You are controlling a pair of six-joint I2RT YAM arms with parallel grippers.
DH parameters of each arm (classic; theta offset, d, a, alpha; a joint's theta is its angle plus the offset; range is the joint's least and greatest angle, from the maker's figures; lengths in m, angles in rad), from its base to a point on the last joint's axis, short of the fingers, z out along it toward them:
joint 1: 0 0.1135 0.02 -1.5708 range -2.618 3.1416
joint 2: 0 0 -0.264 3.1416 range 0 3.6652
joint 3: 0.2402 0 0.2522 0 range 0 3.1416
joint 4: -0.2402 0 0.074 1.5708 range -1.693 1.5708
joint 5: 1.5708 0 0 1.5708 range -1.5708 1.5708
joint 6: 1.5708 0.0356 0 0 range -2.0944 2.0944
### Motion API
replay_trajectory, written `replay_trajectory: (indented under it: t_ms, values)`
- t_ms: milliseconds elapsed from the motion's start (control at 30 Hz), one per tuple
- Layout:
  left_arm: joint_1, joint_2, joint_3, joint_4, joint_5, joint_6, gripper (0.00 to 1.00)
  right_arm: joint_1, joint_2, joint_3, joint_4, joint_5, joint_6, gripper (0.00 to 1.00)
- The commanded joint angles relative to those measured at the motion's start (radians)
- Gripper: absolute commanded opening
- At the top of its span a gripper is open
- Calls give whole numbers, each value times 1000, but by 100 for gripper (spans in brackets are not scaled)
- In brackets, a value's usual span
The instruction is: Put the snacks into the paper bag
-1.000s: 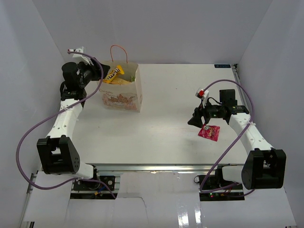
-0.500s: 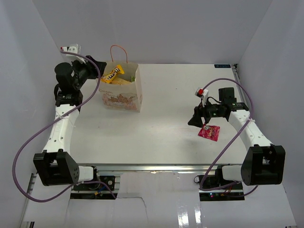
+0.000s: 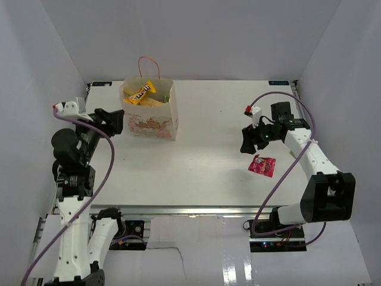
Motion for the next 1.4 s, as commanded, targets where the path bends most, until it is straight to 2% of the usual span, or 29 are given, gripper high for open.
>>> replay_trajectory:
  t_ms: [0, 67, 133, 333, 433, 633, 967, 1067, 1167, 1267, 1367]
  values:
    - [4, -111, -86, -221, -71, -99, 85, 8, 44, 26, -104, 290, -54, 70]
    - [4, -211, -152, -261, -67, -158, 90, 8, 56, -15, -113, 347, -96, 71]
    - [4, -292, -222, -293, -48, -213, 93, 6, 56, -34, -130, 378, -216, 74]
    - [4, -389, -330, -335, 14, -297, 95, -20, 78, -23, -194, 329, -585, 75]
    - [4, -397, -364, -326, 38, -324, 95, -33, 146, -15, -187, 360, -675, 74]
    - [4, -382, -401, -322, 98, -354, 96, -50, 298, 48, -155, 379, -703, 72]
    - [4, -426, -447, -329, 104, -400, 96, -50, 403, 37, -67, 370, -664, 68]
    - [4, -422, -450, -329, 106, -400, 97, -50, 406, 0, -47, 350, -652, 64]
    - [4, -415, -466, -323, 112, -410, 97, -50, 400, -29, -44, 318, -638, 54]
    - [4, -412, -489, -301, 121, -422, 97, -50, 365, -52, -47, 262, -614, 34]
    - [4, -403, -506, -280, 129, -433, 97, -50, 322, -55, -70, 165, -595, 21]
